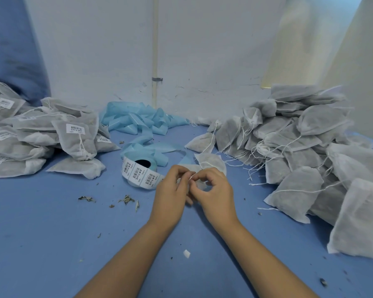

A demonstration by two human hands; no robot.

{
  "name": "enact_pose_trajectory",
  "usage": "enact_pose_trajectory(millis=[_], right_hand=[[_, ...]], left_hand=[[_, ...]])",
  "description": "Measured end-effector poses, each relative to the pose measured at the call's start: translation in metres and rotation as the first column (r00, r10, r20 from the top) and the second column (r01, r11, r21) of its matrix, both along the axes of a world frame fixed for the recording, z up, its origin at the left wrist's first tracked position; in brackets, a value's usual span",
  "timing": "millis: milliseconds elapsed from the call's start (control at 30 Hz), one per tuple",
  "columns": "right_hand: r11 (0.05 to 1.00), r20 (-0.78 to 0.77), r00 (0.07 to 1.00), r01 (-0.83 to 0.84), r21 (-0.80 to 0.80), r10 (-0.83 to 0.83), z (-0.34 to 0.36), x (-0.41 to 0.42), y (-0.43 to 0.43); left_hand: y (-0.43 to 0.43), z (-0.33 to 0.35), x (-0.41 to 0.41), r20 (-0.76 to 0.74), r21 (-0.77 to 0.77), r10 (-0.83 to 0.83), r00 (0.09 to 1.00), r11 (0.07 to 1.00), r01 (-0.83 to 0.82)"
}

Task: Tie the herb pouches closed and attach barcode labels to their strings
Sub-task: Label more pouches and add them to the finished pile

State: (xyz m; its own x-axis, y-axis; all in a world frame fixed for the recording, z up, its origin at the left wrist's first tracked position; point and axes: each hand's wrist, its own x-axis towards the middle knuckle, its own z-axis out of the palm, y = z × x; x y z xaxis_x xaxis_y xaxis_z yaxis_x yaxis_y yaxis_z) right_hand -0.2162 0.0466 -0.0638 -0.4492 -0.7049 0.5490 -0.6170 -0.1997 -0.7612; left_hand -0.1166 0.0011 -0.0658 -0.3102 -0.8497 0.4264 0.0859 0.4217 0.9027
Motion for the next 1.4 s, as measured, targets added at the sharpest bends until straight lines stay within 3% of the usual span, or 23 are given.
enact_pose_trajectory(millis=[167, 333, 433, 567, 800, 1200, 1333, 1400], right_hand=[[0.999, 0.191, 0.98, -0.049, -0.002, 0.048, 0.004, 0.004, 0.0], [0.99, 0.426, 0.895, -0.136, -0.022, 0.133, 0.009, 0.007, 0.001], [0.957, 0.699, 0.68, -0.291, -0.019, 0.221, 0.013, 0.005, 0.002], [0.933, 0.868, 0.415, -0.334, -0.135, 0.274, 0.015, -0.003, 0.0], [0.91, 0.92, 0.221, -0.338, -0.24, 0.324, 0.014, -0.007, -0.001], [0.925, 0.927, 0.181, -0.261, -0.277, 0.328, 0.011, -0.013, -0.003], [0.9, 0.929, 0.101, -0.307, -0.31, 0.355, 0.012, -0.014, -0.002], [0.868, 0.922, 0.05, -0.359, -0.342, 0.384, 0.014, -0.015, -0.001]], left_hand=[[-0.004, 0.001, -0.002, -0.157, 0.127, -0.113, 0.981, 0.983, 0.133], [-0.009, -0.001, -0.001, -0.063, 0.024, -0.077, 0.995, 0.997, 0.079], [-0.011, -0.003, -0.001, -0.016, -0.008, -0.057, 0.998, 0.998, 0.057], [-0.012, -0.002, -0.001, -0.017, 0.027, -0.043, 0.999, 0.999, 0.043], [-0.011, -0.002, -0.001, 0.085, 0.031, 0.025, 0.996, 0.999, -0.028], [-0.013, -0.004, -0.002, 0.194, 0.047, 0.104, 0.976, 0.992, -0.115], [-0.013, -0.001, -0.001, 0.145, 0.123, 0.066, 0.987, 0.989, -0.085], [-0.013, -0.001, -0.001, 0.225, 0.05, 0.077, 0.971, 0.995, -0.09]])
